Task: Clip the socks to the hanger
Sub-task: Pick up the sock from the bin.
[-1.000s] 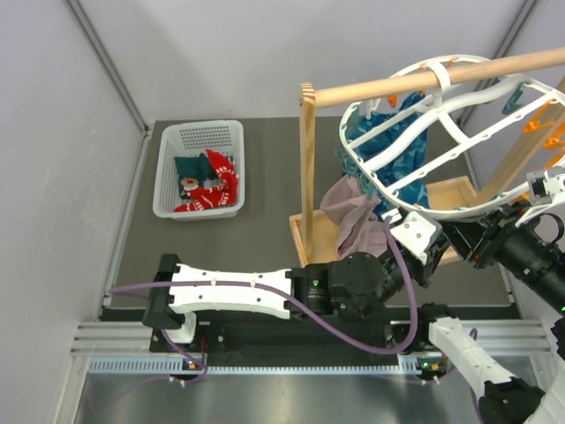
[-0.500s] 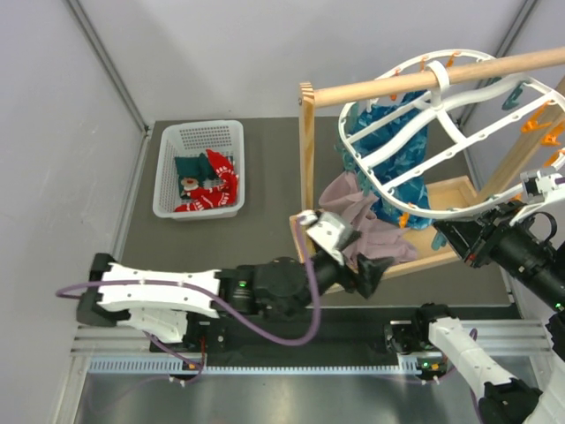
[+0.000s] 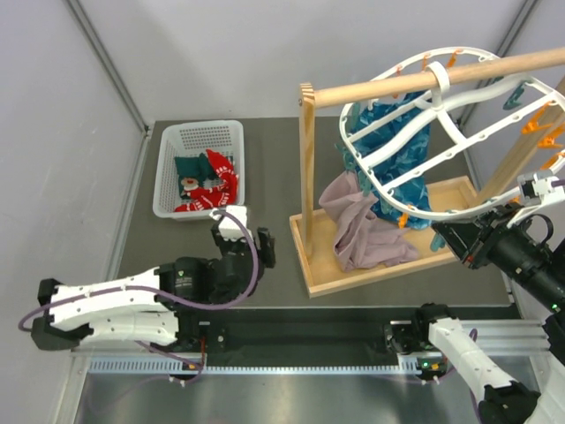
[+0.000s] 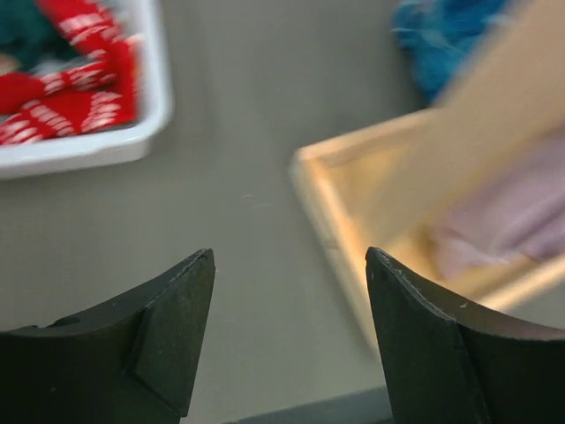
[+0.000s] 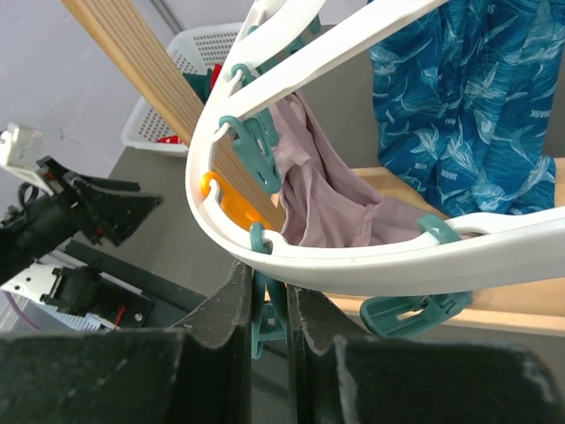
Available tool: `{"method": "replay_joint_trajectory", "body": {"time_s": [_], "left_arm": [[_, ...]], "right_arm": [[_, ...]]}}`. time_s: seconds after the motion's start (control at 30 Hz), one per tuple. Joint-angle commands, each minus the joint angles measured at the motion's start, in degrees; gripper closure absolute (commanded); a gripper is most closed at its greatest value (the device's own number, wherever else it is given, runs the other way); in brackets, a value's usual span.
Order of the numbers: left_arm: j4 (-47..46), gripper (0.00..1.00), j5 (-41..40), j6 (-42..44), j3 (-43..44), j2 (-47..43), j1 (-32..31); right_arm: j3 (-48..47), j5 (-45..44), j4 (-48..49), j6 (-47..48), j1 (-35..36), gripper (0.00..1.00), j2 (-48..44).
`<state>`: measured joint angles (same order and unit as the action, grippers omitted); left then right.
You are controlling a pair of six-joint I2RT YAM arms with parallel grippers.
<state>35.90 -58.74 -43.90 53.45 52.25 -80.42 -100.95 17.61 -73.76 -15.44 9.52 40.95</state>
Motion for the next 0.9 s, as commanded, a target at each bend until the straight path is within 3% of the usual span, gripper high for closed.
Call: {"method": "replay_joint_trajectory", "body": {"time_s": [0.0,0.07,0.1,0.13,0.2,0.4,0.5,0.73,0.87], "left_arm": [[3.9,0.27,1.3,-4.7,-3.3,-3.4,10.0],[-0.1,0.26,8.7,1.0,-4.3,-0.7,18.0],[-1.1,0.24,12.3,2.7,-4.2,1.0,26.9],[-1.8,0.22,19.8,4.0,-4.0,2.8,31.5],[-5.7,0.21,26.0,9.0,-2.2,8.0,43.3],[-15.3,0.18,36.5,12.7,11.3,23.6,60.6],[-17.1,0.19,40.7,10.2,21.5,35.0,65.6],[-15.2,0.28,40.3,9.1,44.7,62.2,69.2],[-20.3,0.26,38.2,10.5,46.6,67.6,69.2]], "right_arm": [[1.2,0.1,0.6,1.2,0.1,1.0,0.2],[1.5,0.1,0.6,1.3,0.2,1.0,-0.2],[1.6,0.1,0.6,1.4,0.3,1.0,-0.3],[1.8,0.1,0.6,1.4,0.6,1.0,-0.6],[2.4,0.0,0.5,1.4,0.9,1.0,-0.7],[3.2,0.2,0.5,1.3,1.1,1.0,-1.1],[3.3,0.5,0.5,1.2,1.1,1.0,-1.2],[4.5,1.4,0.3,1.1,1.2,1.0,-2.3],[4.4,2.3,0.4,1.0,1.4,1.0,-2.3]]}}
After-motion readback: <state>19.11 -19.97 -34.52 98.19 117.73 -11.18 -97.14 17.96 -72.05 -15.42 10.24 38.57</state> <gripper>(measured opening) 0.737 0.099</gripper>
